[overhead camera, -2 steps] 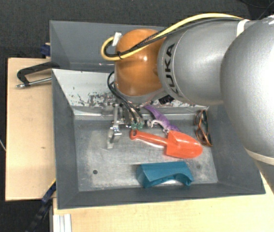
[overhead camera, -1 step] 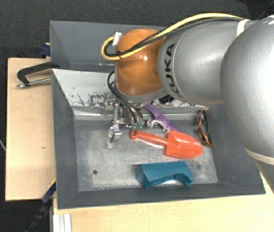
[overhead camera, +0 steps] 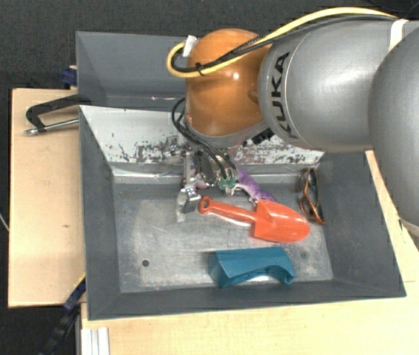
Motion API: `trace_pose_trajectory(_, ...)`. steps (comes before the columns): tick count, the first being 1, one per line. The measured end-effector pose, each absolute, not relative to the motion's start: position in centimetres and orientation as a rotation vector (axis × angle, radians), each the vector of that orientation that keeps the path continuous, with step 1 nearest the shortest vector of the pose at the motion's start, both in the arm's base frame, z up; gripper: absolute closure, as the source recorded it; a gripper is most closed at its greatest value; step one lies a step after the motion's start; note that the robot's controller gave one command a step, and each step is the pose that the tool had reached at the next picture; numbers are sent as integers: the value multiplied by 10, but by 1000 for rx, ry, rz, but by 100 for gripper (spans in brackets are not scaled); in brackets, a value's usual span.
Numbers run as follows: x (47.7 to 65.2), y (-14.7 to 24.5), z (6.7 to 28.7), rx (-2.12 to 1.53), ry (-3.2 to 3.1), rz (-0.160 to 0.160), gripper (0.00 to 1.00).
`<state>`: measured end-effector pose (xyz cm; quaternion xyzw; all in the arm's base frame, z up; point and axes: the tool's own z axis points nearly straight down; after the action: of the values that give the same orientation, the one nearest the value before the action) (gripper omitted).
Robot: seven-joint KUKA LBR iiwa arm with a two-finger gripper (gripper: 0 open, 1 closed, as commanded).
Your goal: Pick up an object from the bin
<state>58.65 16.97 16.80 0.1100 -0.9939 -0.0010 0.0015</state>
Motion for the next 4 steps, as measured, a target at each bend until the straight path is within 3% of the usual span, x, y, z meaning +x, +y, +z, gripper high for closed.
trace_pose_trajectory(1, 581, 129, 157, 462, -3116, -2, 0)
trace_pose_trajectory(2, 581, 110, 144, 133, -3140, -2, 0)
trace_pose_trajectory(3, 554, 84, 146, 361, -3123, -2, 0)
trace_pose_trajectory(4, 568, 61, 121, 241, -3140, -3, 0)
